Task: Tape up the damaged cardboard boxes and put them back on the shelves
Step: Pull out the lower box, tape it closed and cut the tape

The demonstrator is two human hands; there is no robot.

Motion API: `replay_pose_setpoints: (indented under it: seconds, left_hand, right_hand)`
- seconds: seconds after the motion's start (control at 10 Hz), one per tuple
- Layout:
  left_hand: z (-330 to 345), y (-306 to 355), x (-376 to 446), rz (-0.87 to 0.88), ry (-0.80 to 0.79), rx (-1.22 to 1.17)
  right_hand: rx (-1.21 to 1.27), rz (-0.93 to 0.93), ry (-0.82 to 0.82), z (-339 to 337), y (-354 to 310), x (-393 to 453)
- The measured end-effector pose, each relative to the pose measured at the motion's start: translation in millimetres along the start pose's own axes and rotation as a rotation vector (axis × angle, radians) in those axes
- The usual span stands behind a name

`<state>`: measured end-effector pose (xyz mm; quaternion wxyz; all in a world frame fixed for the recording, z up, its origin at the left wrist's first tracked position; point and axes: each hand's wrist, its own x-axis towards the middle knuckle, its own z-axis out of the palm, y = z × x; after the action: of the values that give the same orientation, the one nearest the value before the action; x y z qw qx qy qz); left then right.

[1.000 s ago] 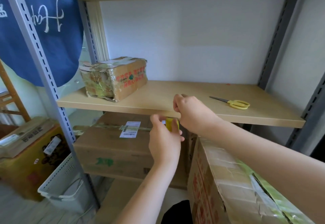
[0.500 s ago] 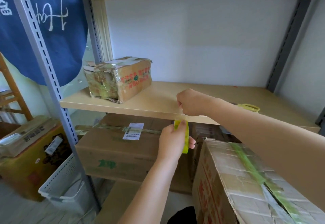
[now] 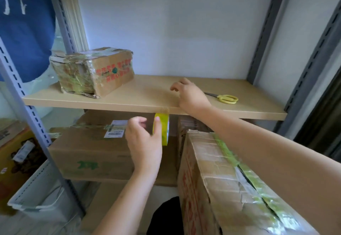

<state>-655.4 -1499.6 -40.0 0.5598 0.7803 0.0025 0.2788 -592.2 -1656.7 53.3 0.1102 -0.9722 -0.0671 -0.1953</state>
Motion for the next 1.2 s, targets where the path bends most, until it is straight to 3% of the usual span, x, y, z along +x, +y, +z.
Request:
replay_pose_setpoints:
  seconds: [0.1, 0.2, 0.3, 0.4, 0.6, 0.7, 0.8, 0.9, 1.0, 1.1, 1.2]
  left_hand:
    - [-1.1, -0.8, -49.8, 0.084, -0.075, -0.179]
    - [25.5, 9.8, -71.5, -0.203, -0.625, -0.204]
    - [57.8, 28.2, -50.7, -0.342, -0.907, 0.074]
    - [82.0, 33.2, -39.7, -0.363, -0.917, 0.249]
    - [80.9, 29.2, -53.4, -0.385, -0.851, 0.363]
    - [73.0, 37.9, -58.5, -0.237, -0.928, 0.509]
    - [62.9, 28.5, -65.4, -0.153, -0.923, 0.578]
    - [46.1, 13.7, -68.8, -0.341, -0.913, 0.241]
    - [28.0, 3.0, -81.7, -0.608, -0.875, -0.125]
    - [30.9, 4.1, -79.6, -0.644, -0.838, 0.002]
    - [25.5, 12.0, -74.7, -0.684, -0.841, -0.049]
  right_hand:
    - [-0.059, -0.127, 0.134, -18.9, 22.1, -75.5]
    - [-0.151, 0.1, -0.005, -21.2, 73.2, -157.4]
    - [0.073, 0.554, -0.447, -17.9, 123.2, -199.5]
    - [0.237, 0.679, -0.513, -6.3, 143.3, -203.9]
    - [0.286, 0.877, -0.39, -5.7, 144.4, -215.9]
    - [0.375, 0.922, -0.358, -9.5, 135.0, -222.5]
    - [0.372, 0.847, -0.343, -6.7, 120.9, -227.9]
    - [0.667, 0.913, -0.284, -11.4, 115.5, -241.7]
    - [1.321, 0.907, -0.212, -5.3, 112.5, -271.6]
    - [1.33, 0.895, -0.084, 16.8, 105.1, -274.9]
    - [1.4, 0.934, -0.07, 11.6, 99.2, -269.6]
